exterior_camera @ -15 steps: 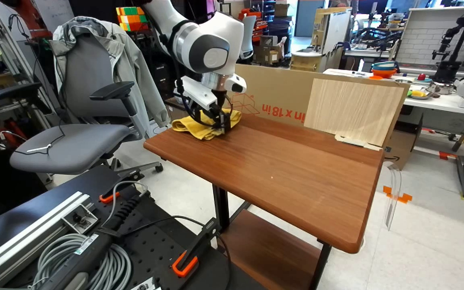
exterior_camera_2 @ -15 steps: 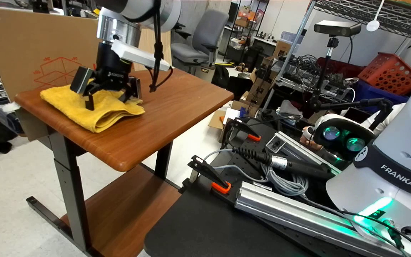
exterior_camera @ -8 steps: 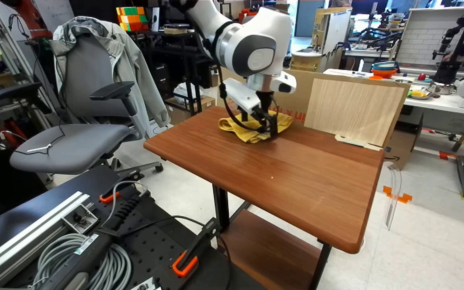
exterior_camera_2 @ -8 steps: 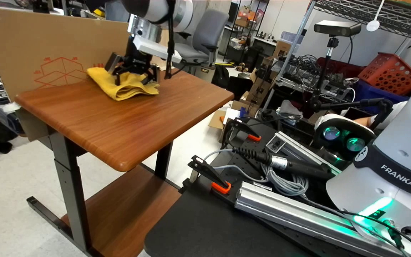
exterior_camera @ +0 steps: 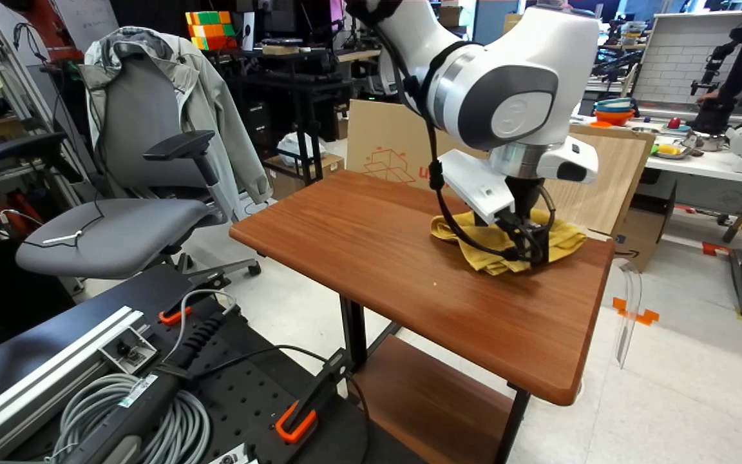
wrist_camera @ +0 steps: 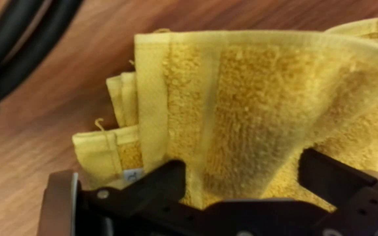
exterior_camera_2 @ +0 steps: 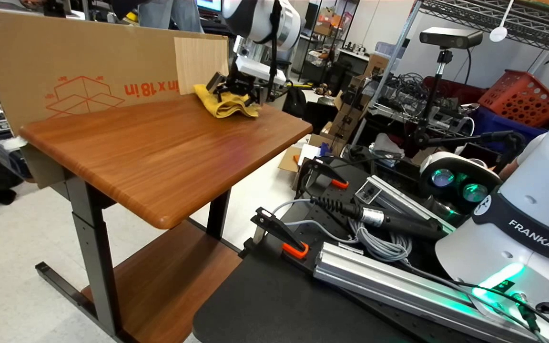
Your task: Wipe the table with the towel
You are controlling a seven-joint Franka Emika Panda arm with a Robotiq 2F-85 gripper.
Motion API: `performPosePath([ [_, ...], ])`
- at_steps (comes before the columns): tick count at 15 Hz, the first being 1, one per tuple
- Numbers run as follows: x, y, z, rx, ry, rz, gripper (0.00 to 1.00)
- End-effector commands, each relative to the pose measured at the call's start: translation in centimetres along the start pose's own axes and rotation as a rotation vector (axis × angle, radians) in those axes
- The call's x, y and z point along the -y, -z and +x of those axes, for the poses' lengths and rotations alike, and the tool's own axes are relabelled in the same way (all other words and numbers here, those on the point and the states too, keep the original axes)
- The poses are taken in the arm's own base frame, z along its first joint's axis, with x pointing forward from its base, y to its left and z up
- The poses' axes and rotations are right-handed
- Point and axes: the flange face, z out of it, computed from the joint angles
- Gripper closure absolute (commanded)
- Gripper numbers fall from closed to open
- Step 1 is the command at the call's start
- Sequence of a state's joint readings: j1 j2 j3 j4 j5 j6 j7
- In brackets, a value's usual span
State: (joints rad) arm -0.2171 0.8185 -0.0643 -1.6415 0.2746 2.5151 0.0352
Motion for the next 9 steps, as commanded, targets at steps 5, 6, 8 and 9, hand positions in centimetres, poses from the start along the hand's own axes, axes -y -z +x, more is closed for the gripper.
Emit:
performPosePath([
  [5, -5.0, -1.2, -7.8, 0.211, -0.005, -0.123, 0.00],
  [6, -5.2, -0.7, -9.0, 0.246, 0.006, -0.137, 0.00],
  [8, -5.1, -0.4, -11.2, 0.312, 0.043, -0.151, 0.00],
  [9, -4.7, -0.4, -12.2, 0.336, 0.068, -0.154, 0.00],
])
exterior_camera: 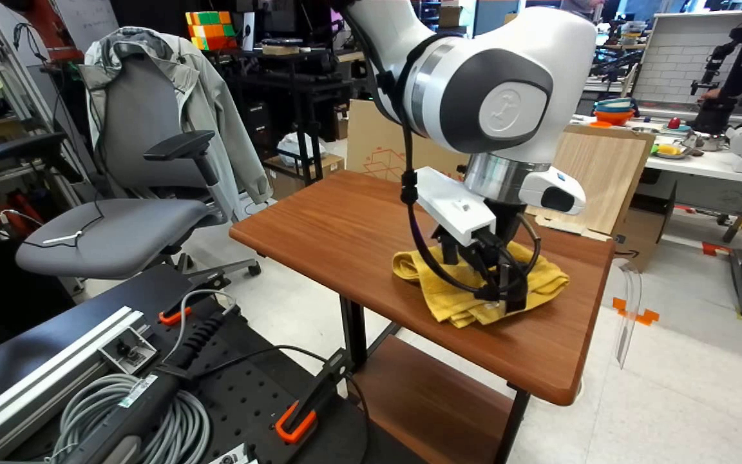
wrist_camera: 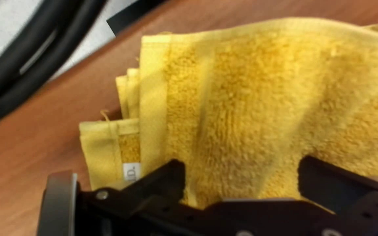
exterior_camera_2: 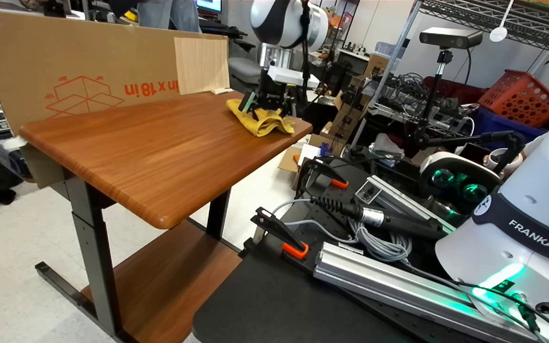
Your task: Wipe the table with the towel
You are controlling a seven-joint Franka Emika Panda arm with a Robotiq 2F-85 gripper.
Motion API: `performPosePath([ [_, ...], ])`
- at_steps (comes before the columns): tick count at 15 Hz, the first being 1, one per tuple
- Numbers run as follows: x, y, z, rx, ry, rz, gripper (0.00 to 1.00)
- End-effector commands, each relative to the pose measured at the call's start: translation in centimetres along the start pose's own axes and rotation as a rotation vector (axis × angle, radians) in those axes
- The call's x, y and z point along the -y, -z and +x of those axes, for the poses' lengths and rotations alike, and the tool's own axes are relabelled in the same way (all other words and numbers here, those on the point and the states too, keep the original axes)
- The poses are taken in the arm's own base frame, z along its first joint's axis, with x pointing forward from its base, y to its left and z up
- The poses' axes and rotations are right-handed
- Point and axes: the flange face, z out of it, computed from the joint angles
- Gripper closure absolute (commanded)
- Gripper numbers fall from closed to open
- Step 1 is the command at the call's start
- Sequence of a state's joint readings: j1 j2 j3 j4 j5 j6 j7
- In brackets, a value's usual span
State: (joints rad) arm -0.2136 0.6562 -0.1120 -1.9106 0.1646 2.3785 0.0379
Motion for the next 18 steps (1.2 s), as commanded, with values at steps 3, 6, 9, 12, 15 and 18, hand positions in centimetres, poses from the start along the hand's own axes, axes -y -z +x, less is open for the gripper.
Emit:
performPosePath([
  [3, 3.2, -2.1, -6.7, 0.117, 0.150, -0.035, 0.00],
  [6, 8.2, -2.6, -9.3, 0.098, 0.290, -0.005, 0.00],
  [9, 13.1, -3.3, -11.9, 0.131, 0.403, 0.027, 0.00],
  [12, 16.2, -1.8, -13.3, 0.086, 0.477, 0.026, 0.00],
  [15, 17.4, 2.0, -14.3, -0.020, 0.519, 0.035, 0.00],
  [18, 17.5, 6.0, -15.3, -0.133, 0.542, 0.066, 0.00],
])
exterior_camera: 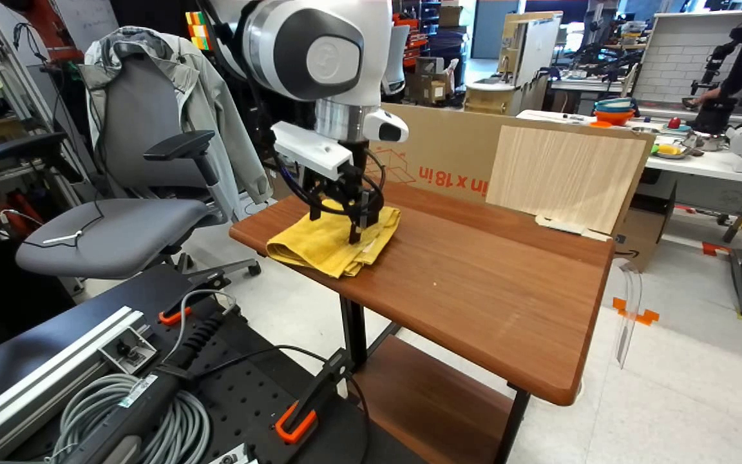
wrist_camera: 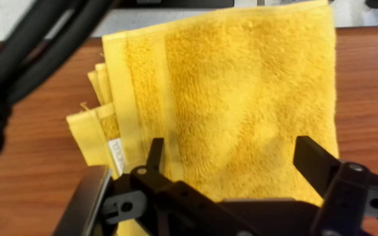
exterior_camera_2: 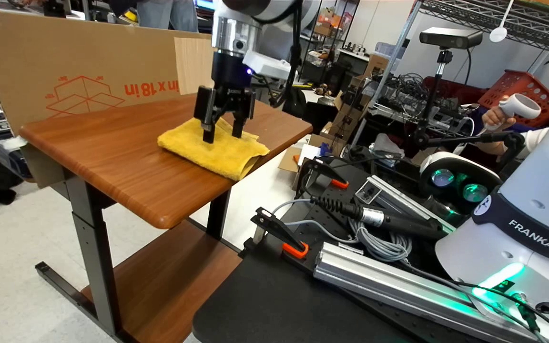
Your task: Wipe the table with the towel
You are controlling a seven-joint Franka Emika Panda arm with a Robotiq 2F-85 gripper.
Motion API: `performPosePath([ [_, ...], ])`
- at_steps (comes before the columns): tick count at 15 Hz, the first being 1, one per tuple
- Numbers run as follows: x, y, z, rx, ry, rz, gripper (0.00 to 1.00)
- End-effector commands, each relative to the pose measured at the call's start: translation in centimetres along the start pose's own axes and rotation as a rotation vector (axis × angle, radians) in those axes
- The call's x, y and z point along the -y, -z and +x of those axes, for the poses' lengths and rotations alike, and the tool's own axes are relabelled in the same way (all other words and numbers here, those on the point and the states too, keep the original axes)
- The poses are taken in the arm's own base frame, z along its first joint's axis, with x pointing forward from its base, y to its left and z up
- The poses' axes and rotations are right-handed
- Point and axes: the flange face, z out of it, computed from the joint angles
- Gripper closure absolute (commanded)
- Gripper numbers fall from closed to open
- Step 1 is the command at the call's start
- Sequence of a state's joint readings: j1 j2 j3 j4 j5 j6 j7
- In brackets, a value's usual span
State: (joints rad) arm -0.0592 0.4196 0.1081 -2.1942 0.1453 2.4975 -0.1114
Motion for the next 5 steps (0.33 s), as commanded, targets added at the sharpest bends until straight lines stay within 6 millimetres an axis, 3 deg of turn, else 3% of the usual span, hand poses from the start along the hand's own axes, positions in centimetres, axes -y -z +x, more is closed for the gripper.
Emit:
performPosePath([
  [1, 0.7, 5.0, -2.3, -0.100, 0.021, 0.002, 0.00],
  [2, 0.5, 2.8, -0.4, -0.058, 0.011, -0.003, 0.00],
  [5, 0.7, 4.9, -1.4, -0.086, 0.012, -0.007, 0.00],
])
